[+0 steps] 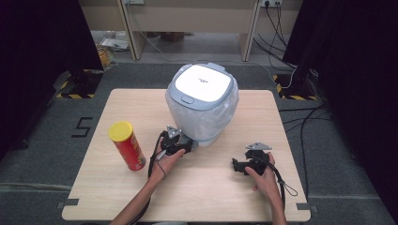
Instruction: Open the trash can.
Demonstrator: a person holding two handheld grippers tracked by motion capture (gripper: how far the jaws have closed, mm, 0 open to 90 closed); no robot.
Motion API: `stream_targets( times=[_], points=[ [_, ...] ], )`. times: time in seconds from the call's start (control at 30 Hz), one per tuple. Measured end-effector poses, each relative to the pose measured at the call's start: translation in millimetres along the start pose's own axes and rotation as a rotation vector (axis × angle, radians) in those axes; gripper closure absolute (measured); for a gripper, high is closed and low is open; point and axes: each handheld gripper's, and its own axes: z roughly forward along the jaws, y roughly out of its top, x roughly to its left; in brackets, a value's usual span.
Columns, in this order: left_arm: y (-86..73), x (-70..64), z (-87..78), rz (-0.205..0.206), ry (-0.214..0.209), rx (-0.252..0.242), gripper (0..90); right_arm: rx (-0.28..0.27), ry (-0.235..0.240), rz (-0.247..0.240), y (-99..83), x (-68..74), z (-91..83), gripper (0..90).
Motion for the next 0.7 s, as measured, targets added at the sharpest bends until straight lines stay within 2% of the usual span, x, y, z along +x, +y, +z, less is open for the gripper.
stream_targets(
  times=[0.3, 0.33, 0.43, 0.57, 0.7],
  points=[
    [-3.2, -8.6, 0.9, 0.003, -0.004, -0.020, 34.0, -0.001, 0.000, -0.004, 0.1, -0.4, 0.1, 0.2],
    [-3.3, -9.4, 0.8, -0.012, -0.034, -0.005, 32.7, 0.000, 0.001, -0.001, 0.0, -0.2, 0.0, 0.3],
    [-3.6, -13.7, 0.8, 0.002, -0.028, -0.005, 29.2, 0.001, 0.003, -0.004, 0.2, -0.7, 0.0, 0.2],
    [-3.0, -12.1, -0.5, -0.009, -0.040, -0.003, 29.3, 0.001, 0.003, -0.004, 0.2, -0.7, 0.0, 0.2],
    [-3.2, -11.2, -8.9, 0.011, -0.087, -0.002, 26.8, 0.000, 0.003, -0.005, 0.2, -0.8, 0.1, 0.2]
  ],
)
